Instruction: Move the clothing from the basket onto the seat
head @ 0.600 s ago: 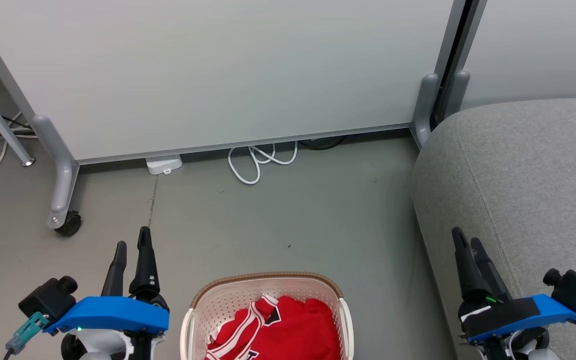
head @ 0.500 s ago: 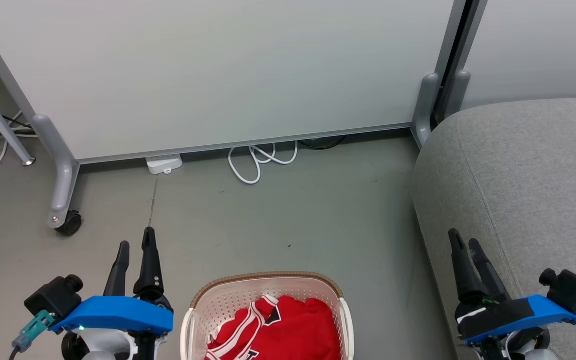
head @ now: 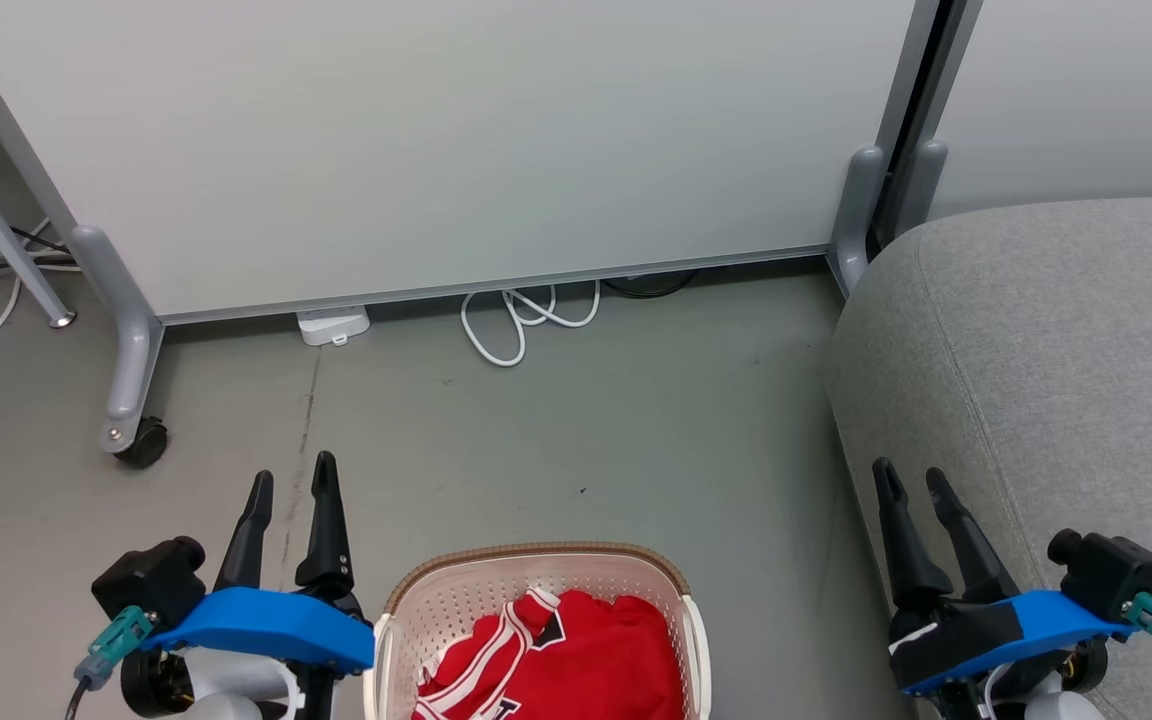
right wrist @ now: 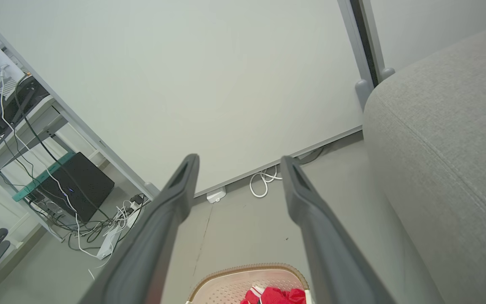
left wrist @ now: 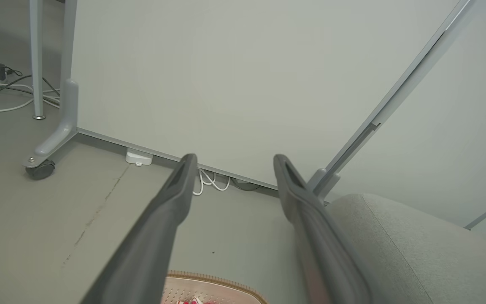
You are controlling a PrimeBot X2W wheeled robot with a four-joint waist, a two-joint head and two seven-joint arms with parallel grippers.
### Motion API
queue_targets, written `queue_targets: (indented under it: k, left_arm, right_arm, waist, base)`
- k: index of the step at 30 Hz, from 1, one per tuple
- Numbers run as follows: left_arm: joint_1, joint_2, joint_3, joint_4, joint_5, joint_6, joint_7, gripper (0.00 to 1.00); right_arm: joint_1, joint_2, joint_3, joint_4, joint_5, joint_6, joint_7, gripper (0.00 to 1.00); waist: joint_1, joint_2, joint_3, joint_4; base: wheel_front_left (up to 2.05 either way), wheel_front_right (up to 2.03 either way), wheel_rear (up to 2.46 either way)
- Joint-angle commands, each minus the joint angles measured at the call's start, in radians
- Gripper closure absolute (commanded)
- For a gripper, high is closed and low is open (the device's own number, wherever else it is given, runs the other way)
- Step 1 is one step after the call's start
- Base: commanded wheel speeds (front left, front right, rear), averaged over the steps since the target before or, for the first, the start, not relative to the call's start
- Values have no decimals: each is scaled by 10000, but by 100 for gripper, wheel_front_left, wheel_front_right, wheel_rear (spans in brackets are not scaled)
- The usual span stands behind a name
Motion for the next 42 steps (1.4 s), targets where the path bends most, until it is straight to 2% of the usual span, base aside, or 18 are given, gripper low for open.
queue_targets:
  k: [1, 25, 42]
  left_arm:
    - [-255, 92, -79, -64, 365, 49, -119, 0]
    - [-340, 145, -636, 100, 2695, 92, -714, 0]
    - [-287, 1, -583, 160, 3824, -249, -1071, 0]
  right_arm:
    - [-202, -54, 54, -52, -391, 16, -109, 0]
    - [-243, -60, 371, 17, -2939, 21, -714, 0]
    - [-190, -64, 421, 73, -4369, 24, -1072, 0]
  waist:
    - [0, 0, 2, 6]
    - [0, 0, -5, 103]
    - [0, 0, 0, 185]
  base:
    - [0, 0, 0]
    - [0, 0, 0]
    - [0, 0, 0]
